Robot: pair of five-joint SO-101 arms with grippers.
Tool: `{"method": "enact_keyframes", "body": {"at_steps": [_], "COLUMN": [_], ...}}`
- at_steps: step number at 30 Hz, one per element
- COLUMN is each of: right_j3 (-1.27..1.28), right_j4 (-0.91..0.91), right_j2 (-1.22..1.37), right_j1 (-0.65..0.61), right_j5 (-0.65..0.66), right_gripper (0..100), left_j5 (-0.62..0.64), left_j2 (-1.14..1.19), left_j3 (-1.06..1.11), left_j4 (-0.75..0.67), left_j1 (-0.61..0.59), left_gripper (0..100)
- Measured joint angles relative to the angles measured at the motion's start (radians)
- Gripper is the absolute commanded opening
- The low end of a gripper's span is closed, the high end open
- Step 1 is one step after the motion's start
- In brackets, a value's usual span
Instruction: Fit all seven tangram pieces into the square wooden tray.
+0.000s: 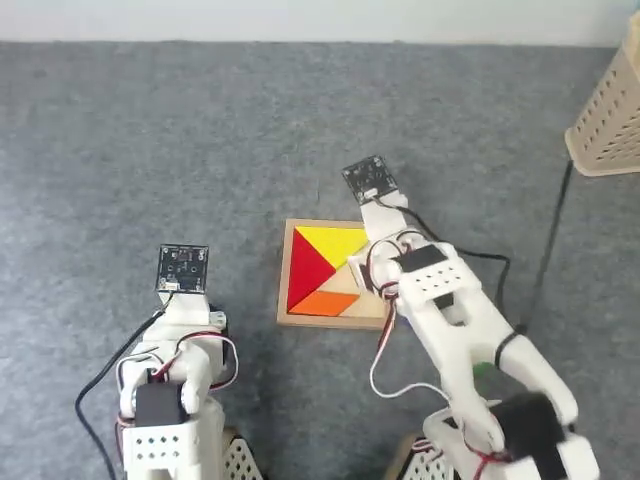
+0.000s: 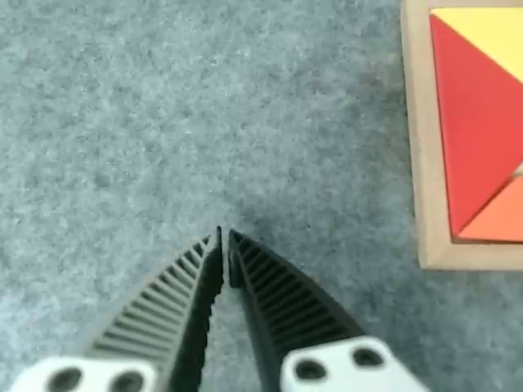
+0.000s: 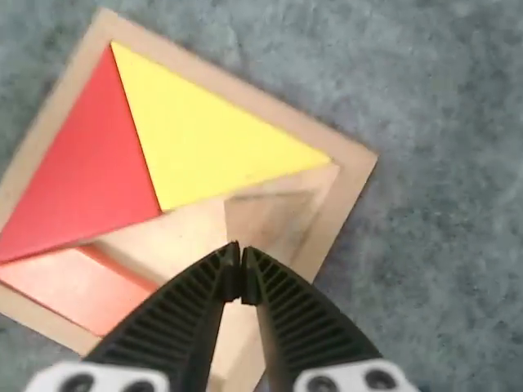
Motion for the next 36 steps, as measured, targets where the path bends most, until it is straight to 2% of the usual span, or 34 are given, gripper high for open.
{"method": "enact_keyframes", "body": {"at_steps": [20,27,36], "right_j3": [-0.002,-0.017,-0.101], "right_j4": [0.000,-0.003,-0.003], "right_j2": [0.060,0.103,0.164], "right_j1": [0.049,-0.064,-0.078], "right_j5": [0.000,0.002,0.002], "right_gripper": [0.6,0.6,0.7], "left_j5": [0.000,0.000,0.000], "left_j2": [0.000,0.000,0.000], "left_j3": [0.000,0.000,0.000], "left_j4": [0.000,0.000,0.000], "left_j1": [0.000,0.000,0.000], "left_gripper": [1,1,1]}}
